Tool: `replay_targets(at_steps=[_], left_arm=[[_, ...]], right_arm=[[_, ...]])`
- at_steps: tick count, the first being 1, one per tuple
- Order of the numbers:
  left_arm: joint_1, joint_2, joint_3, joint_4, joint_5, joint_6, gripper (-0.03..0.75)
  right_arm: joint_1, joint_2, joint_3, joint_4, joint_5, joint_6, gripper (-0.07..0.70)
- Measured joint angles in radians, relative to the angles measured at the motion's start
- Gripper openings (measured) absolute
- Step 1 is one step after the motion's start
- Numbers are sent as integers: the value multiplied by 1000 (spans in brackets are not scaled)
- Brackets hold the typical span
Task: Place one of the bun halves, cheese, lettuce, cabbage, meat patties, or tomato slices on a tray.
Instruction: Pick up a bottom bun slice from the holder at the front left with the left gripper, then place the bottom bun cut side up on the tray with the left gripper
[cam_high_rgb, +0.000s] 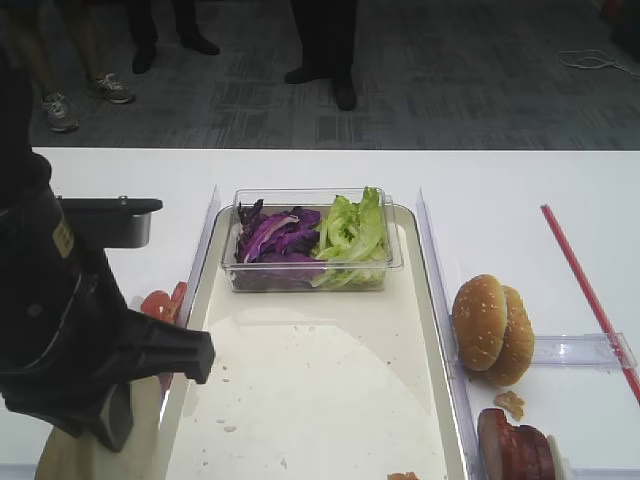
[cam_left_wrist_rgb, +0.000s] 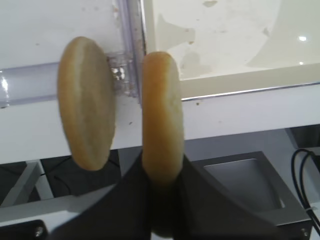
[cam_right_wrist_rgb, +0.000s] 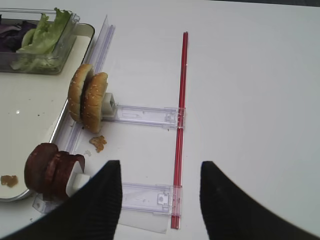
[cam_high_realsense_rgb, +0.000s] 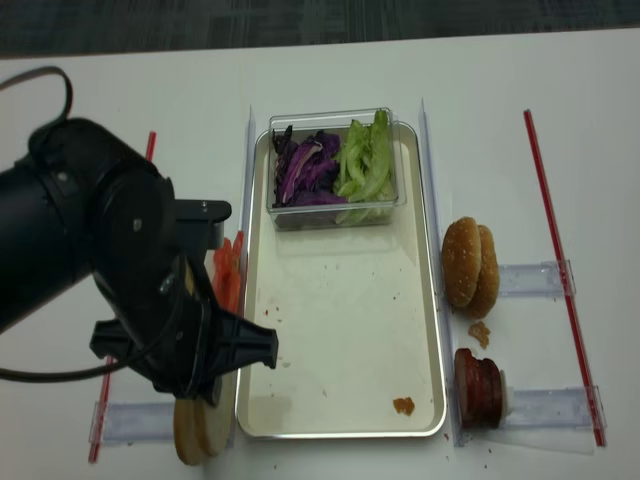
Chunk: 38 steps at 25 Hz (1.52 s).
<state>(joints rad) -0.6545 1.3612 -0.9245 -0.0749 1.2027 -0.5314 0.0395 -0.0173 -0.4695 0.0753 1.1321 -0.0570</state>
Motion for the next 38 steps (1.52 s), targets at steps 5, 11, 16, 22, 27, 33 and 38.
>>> replay_targets(at_steps=[5,11,16,22,27,33,38], left_arm=[[0,0,0,-105,-110,83,38],[22,2,0,-209,-183,191,38],[78,67,0,-359,-203,369,38],[113,181,0,-573,-242,612,37],[160,275,0,-727,-269,796,37],[221,389,-2,-927,-257,1015,37],[223,451,-4,-1030,-255,1137,36]], right_arm=[[0,0,0,0,0,0,384],[0,0,0,0,0,0,384],[0,0,0,0,0,0,384],[0,0,0,0,0,0,384],[0,0,0,0,0,0,384],[0,0,0,0,0,0,384],[0,0,0,0,0,0,384]])
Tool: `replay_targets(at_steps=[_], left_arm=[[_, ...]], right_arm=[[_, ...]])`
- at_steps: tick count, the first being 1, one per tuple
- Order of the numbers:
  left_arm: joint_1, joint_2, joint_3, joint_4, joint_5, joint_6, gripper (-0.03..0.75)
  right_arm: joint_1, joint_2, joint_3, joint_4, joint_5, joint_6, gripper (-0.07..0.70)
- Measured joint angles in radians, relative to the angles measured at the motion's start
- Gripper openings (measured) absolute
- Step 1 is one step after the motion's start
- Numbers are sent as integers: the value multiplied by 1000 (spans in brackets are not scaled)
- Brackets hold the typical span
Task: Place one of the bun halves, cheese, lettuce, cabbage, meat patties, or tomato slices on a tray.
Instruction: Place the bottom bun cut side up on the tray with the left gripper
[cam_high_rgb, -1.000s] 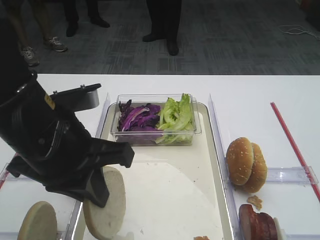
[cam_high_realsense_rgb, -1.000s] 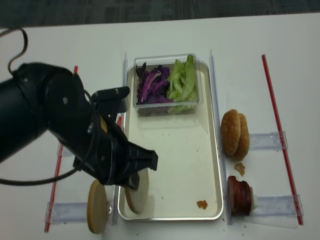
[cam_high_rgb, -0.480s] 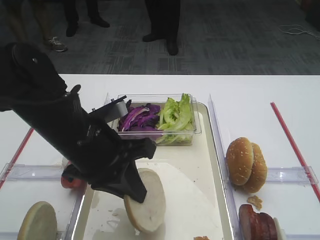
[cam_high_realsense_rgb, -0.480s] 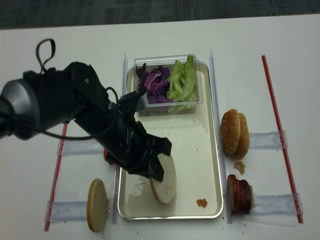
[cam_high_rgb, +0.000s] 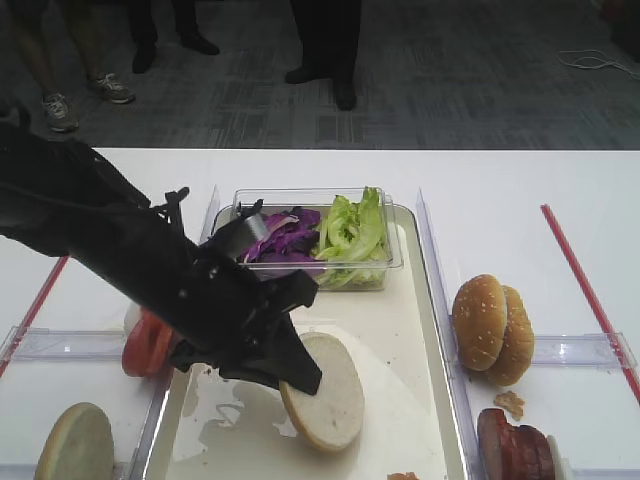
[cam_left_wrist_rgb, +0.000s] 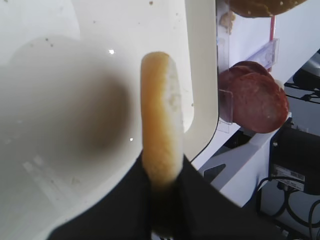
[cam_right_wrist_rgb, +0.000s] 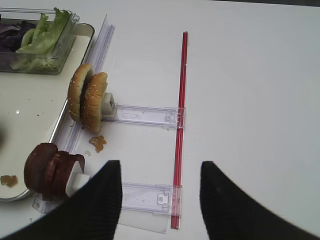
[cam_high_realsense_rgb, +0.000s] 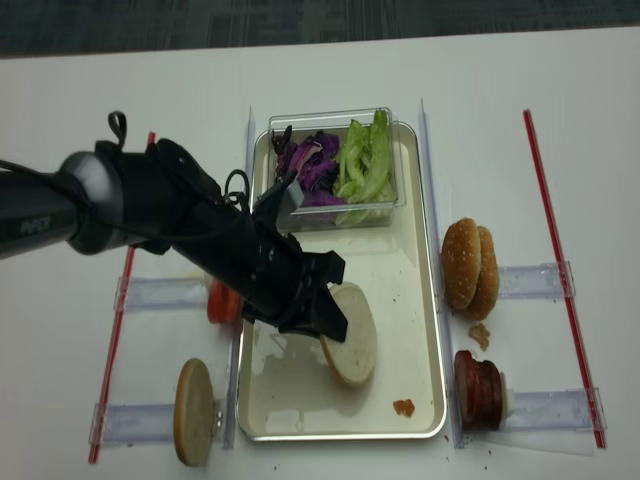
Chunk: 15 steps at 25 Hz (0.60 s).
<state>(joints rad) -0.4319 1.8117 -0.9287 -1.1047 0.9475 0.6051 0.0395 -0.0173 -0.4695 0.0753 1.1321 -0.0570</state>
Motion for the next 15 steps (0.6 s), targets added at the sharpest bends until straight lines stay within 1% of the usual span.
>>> replay_targets(at_steps=[6,10,15], left_arm=[[2,44,0,-29,0,59,36],[7,50,0,-33,-24,68,36],[21,50,0,-50,-40,70,36]], right_arm=[[0,0,0,0,0,0,384],[0,0,0,0,0,0,384],[0,0,0,0,0,0,384]])
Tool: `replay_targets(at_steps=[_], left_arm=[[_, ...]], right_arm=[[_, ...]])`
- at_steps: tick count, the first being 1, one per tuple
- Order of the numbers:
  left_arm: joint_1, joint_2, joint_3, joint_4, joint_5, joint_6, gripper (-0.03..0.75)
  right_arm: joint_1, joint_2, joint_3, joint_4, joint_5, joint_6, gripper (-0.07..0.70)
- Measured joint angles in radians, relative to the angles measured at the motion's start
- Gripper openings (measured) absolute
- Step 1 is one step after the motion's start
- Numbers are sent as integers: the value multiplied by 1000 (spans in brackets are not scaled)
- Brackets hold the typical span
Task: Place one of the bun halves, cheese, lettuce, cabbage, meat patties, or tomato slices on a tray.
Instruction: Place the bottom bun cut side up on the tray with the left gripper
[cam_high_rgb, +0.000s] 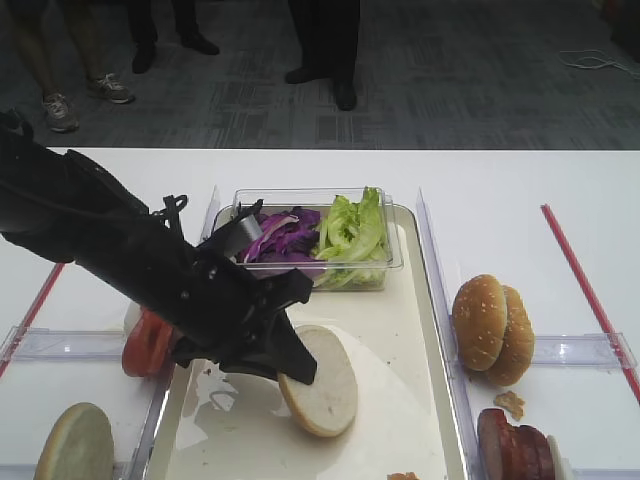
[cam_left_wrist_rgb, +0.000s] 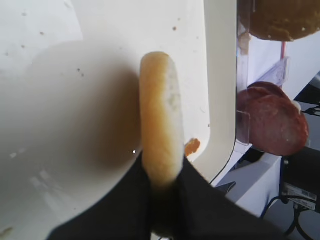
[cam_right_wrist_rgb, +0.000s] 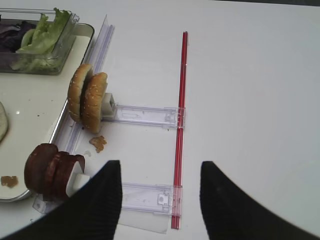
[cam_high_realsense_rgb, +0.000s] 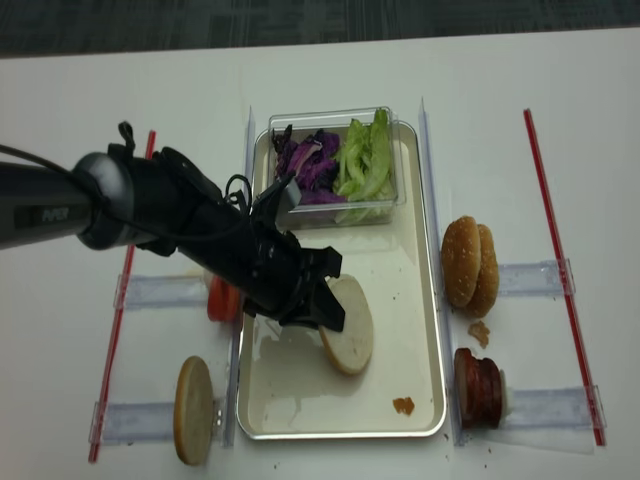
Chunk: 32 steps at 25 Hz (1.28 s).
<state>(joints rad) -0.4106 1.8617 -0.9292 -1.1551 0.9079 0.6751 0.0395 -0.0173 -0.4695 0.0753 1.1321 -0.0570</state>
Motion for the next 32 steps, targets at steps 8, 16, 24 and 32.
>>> replay_targets(at_steps=[8,16,24,32], left_arm=[[4,0,0,-1,-5,2,34],[4,0,0,3,-9,-29,51],[4,0,0,19,-14,-63,161],[4,0,0,24,-15,-84,253]], right_arm=[[0,0,0,0,0,4,384],[0,0,0,0,0,4,384],[0,0,0,0,0,4,384],[0,0,0,0,0,4,384]])
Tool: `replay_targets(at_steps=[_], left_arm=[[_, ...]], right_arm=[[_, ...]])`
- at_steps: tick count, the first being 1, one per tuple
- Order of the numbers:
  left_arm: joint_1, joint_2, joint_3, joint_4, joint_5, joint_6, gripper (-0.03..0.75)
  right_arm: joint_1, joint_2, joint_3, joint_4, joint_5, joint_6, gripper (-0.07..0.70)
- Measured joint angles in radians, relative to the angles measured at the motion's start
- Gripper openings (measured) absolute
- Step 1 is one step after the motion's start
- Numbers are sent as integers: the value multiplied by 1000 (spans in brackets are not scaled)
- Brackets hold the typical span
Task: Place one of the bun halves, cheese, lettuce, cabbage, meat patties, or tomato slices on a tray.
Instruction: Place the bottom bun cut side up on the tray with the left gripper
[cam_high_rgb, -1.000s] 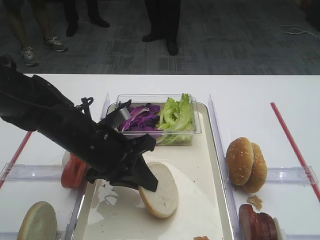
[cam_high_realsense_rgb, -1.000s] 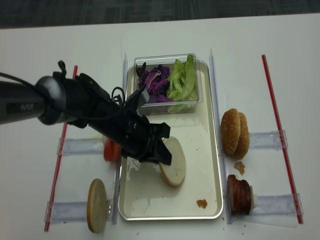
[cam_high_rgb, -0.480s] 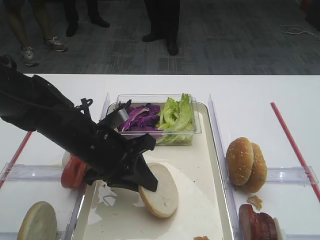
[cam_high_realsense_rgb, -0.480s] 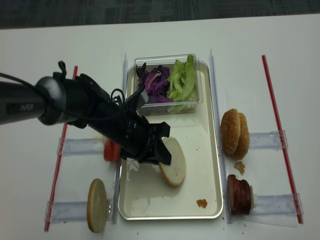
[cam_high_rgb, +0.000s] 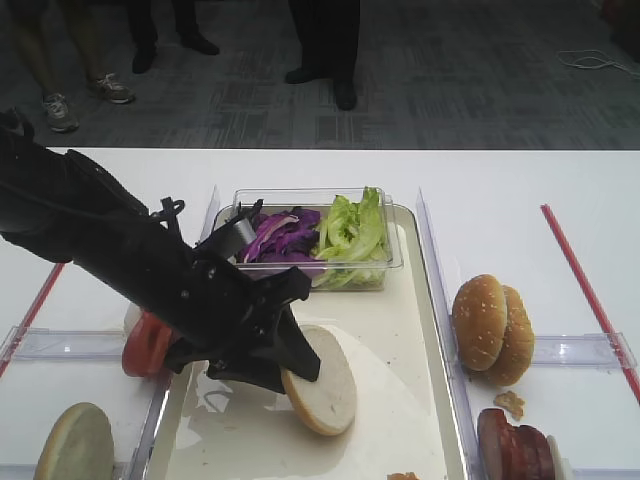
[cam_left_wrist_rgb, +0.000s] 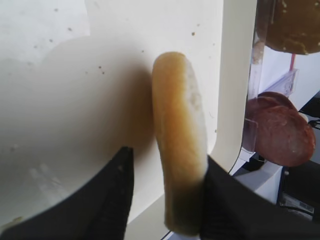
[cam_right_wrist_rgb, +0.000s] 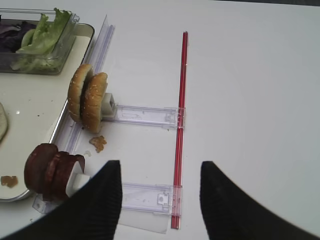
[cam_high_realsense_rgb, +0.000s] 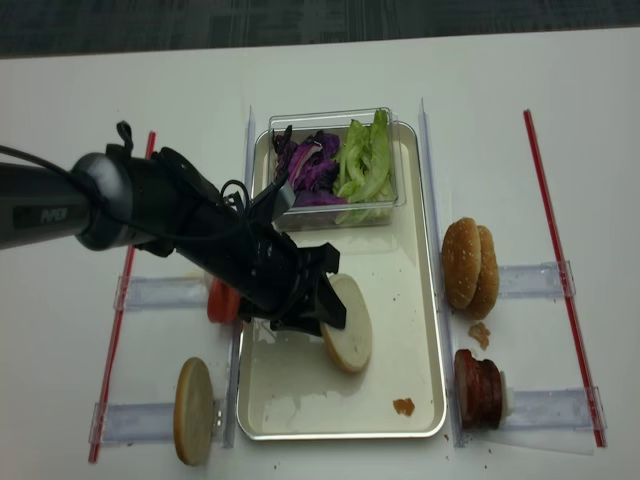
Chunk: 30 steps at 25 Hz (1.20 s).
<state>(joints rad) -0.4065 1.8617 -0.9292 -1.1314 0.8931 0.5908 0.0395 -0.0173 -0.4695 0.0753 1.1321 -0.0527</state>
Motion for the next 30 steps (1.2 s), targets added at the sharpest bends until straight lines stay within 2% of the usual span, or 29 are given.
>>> replay_targets(at_steps=[22,30], left_arm=[[0,2,0,46,-5,-130,266],[0,2,-2,52,-5,-136,272]], right_arm=[[0,0,0,0,0,-2,384],[0,0,0,0,0,-2,384]])
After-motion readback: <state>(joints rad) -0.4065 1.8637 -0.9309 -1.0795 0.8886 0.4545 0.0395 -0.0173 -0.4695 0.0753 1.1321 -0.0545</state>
